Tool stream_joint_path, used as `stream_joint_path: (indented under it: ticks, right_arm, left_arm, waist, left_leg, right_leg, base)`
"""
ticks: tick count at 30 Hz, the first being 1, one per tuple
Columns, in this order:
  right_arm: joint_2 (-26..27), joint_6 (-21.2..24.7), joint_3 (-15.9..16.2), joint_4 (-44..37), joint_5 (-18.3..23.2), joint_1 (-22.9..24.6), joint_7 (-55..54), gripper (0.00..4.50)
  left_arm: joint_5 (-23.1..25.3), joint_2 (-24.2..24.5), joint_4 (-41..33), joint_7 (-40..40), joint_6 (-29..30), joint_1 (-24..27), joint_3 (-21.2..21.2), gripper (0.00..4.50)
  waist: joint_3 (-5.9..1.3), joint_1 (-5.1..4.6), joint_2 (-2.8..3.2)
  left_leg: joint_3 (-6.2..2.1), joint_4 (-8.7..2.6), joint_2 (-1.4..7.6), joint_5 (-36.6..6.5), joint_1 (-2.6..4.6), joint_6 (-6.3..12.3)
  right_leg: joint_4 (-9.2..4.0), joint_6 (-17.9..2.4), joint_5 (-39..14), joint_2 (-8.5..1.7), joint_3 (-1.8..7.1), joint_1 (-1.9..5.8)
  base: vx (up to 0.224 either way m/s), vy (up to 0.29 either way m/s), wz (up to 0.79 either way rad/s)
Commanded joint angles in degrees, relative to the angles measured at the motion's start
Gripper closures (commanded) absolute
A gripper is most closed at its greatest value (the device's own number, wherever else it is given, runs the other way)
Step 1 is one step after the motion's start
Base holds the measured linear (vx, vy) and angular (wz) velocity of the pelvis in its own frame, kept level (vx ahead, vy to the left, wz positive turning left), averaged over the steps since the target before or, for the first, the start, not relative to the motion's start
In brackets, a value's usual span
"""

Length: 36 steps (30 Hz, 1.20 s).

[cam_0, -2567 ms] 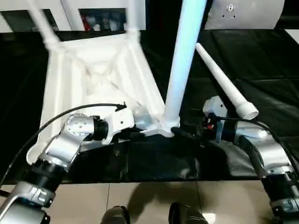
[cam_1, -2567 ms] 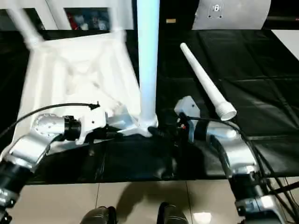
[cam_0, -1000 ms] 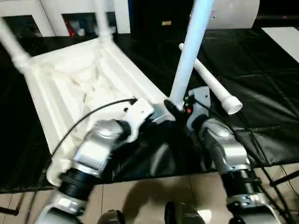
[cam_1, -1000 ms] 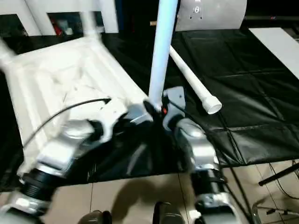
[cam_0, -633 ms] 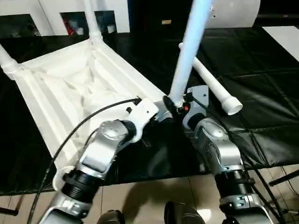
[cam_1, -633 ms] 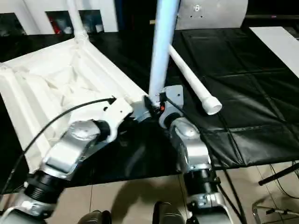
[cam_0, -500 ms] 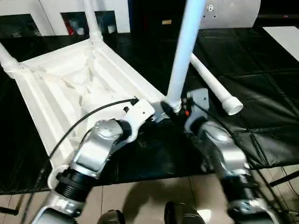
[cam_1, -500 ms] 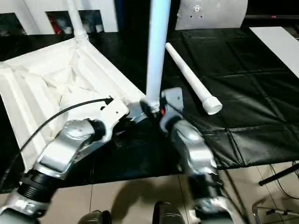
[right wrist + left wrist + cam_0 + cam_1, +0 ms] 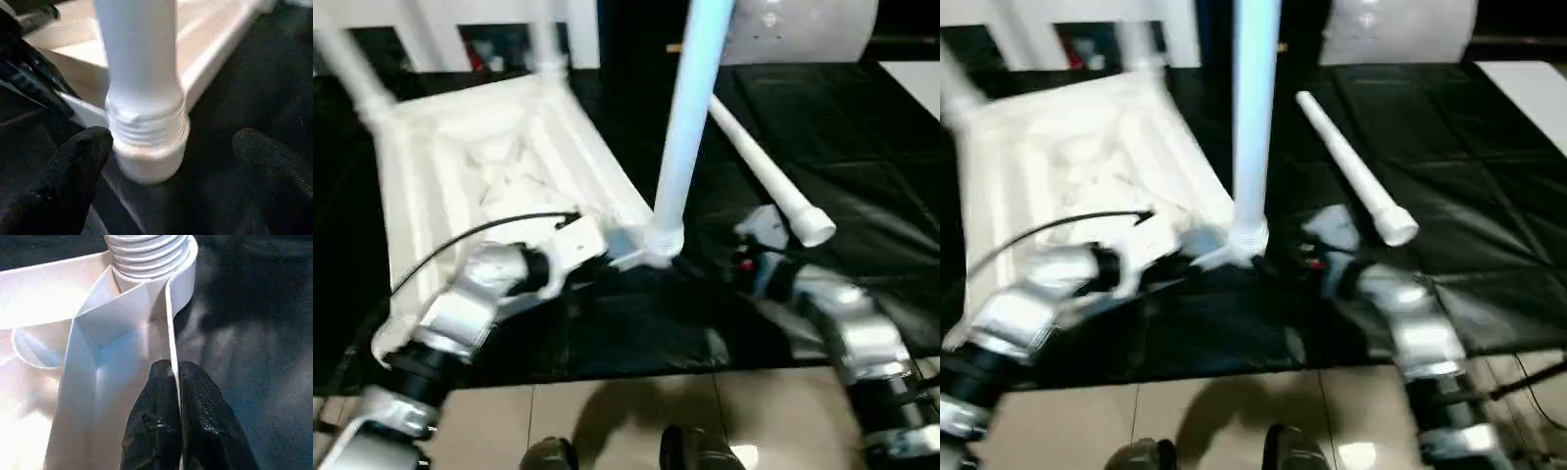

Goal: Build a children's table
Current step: Rotate leg to tighten

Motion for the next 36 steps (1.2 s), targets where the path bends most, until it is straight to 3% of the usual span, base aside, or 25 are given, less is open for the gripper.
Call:
stream_joint_path:
  ticks: [1,4,10,11,21,22,28,32,36]
  right_arm:
    - [-1.5,-1.3,1.6,0.9,-0.1,-0.9,3.7,0.06]
    - [-2.7,-2.3,3.1,1.6,-0.4,-1.7,7.3,0.06]
    - [-3.2,-3.0,5.6,2.5,-0.1,-2.9,12.8,0.06]
    - [-3.2,-3.1,5.9,3.2,-0.1,-3.3,13.4,0.34]
    - [-2.8,-4.1,7.4,7.3,-0.4,-6.4,16.6,1.16]
    - [-2.8,-4.1,7.4,7.4,-0.3,-6.5,16.8,1.25]
    - [-2.8,-4.1,7.7,7.5,-0.1,-6.4,18.1,1.67]
    - [-1.8,-2.8,7.2,6.7,1.1,-5.4,16.9,1.75]
    - [4.4,0.6,4.8,4.4,0.3,-3.4,3.8,1.77]
  left_arm:
    - [-0.7,0.7,0.3,-5.4,-3.2,-0.7,-3.2,4.50]
    - [-1.2,1.2,1.3,-8.1,-5.2,-1.4,-3.8,4.50]
    - [-2.2,1.2,3.8,-12.4,-9.1,-2.5,-4.9,4.50]
    - [-2.2,1.1,4.0,-12.9,-9.7,-2.7,-5.0,4.50]
    - [-2.1,1.0,6.1,-14.1,-11.9,-3.5,-5.3,4.50]
    - [-2.0,1.0,6.3,-14.2,-12.0,-3.5,-5.3,4.50]
    - [-1.8,1.0,7.3,-14.6,-12.5,-3.6,-4.8,4.50]
    - [-2.4,0.6,7.1,-12.9,-11.0,-3.4,-4.1,4.50]
    - [-2.3,-3.1,3.8,-3.2,-1.0,-3.7,-1.1,4.50]
  waist:
    - [-5.23,0.04,-0.03]
    - [-5.40,0.84,-0.15]
    - [-5.55,1.29,-0.39]
    - [-5.59,1.35,-0.33]
    - [-5.73,1.86,-0.33]
    - [-5.59,1.74,-0.80]
    - [-5.56,1.84,-0.68]
    - [-5.43,1.78,-0.68]
    - [-5.08,1.43,-0.76]
  left_leg:
    - [-0.16,-3.71,2.54,-6.6,-0.01,6.95]
    - [0.04,-3.58,2.61,-5.5,0.05,7.62]
    - [0.04,-3.61,2.63,-5.7,-0.01,7.33]
    - [0.01,-3.56,2.62,-5.7,-0.05,7.16]
    - [0.07,-3.47,2.69,-4.9,-0.04,6.70]
    - [0.13,-3.51,2.68,-4.9,-0.13,6.78]
    - [0.11,-3.47,2.60,-4.6,-0.12,6.82]
    - [0.12,-3.52,2.63,-4.8,-0.07,6.90]
    - [0.05,-3.77,2.66,-6.3,0.00,4.93]
  right_leg:
    - [-4.04,-12.1,-15.1,-3.61,3.74,4.08]
    - [-3.72,-13.0,-12.9,-3.68,3.88,4.03]
    - [-3.77,-12.4,-14.2,-3.77,3.84,4.27]
    - [-3.74,-12.4,-14.5,-3.87,3.82,4.30]
    - [-3.51,-12.4,-13.9,-3.76,3.84,4.28]
    - [-3.56,-12.3,-13.9,-3.71,3.85,4.24]
    - [-3.65,-11.4,-15.5,-3.76,3.84,4.23]
    - [-3.70,-11.5,-15.8,-3.72,3.80,4.13]
    - [-4.10,-10.2,-20.0,-3.83,3.82,4.00]
  base:
    - [0.000,0.000,0.00]
    - [0.000,0.000,0.00]
    - [0.000,0.000,0.00]
    - [0.000,0.000,0.00]
    - [0.000,0.000,0.00]
    - [0.000,0.000,0.00]
    - [0.000,0.000,0.00]
    - [0.000,0.000,0.00]
    - [0.000,0.000,0.00]
